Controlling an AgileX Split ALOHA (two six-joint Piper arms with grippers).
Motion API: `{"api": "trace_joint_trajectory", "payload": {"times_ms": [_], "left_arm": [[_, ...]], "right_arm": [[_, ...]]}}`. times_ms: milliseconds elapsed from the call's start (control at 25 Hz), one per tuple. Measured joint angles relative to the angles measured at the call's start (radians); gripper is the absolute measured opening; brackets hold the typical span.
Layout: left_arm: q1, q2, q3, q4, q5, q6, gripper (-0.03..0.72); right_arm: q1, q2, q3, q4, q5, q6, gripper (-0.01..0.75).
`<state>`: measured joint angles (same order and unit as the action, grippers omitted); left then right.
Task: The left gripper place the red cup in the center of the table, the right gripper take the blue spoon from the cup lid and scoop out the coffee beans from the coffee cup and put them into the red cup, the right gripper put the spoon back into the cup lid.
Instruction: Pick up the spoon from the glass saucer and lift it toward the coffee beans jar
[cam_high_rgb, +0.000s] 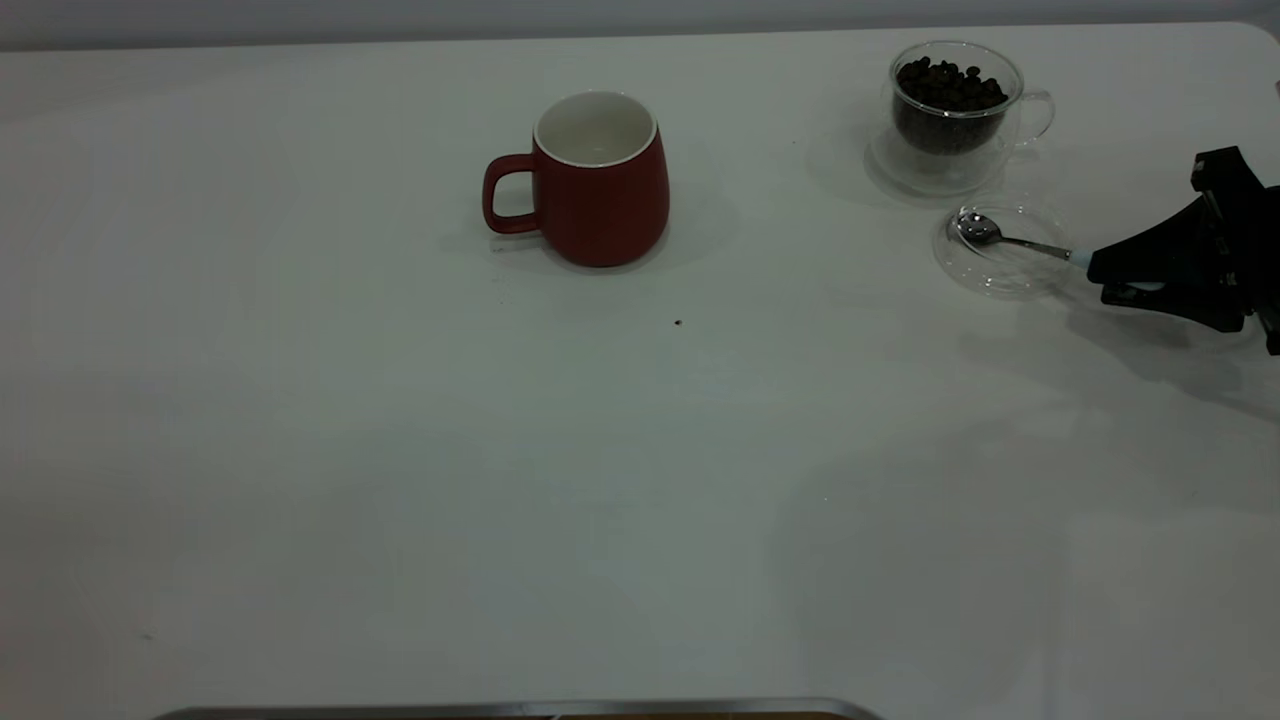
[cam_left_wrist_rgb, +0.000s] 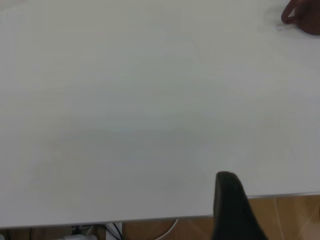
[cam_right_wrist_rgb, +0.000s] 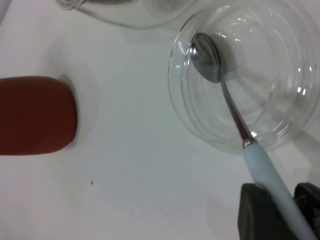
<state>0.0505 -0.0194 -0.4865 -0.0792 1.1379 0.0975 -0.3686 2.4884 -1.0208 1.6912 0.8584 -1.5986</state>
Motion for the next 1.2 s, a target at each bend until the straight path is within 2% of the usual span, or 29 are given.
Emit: {"api": "trace_joint_trajectory", "payload": {"times_ms": [280, 920, 1200], "left_arm": [[0.0, 0.0, 0.0, 0.0, 0.0, 0.0, 0.476], [0.0, 0.0, 0.0, 0.0, 0.0, -0.002, 0.476], [0.0, 0.0, 0.0, 0.0, 0.0, -0.002, 0.476]], "right_arm": [[0.0, 0.0, 0.0, -0.021, 0.026, -0.003, 0.115], [0.0, -0.002, 0.0, -0.081, 0.042, -0.002, 0.112], [0.0, -0.062, 0.0, -0.138, 0.016, 0.015, 0.11]]}}
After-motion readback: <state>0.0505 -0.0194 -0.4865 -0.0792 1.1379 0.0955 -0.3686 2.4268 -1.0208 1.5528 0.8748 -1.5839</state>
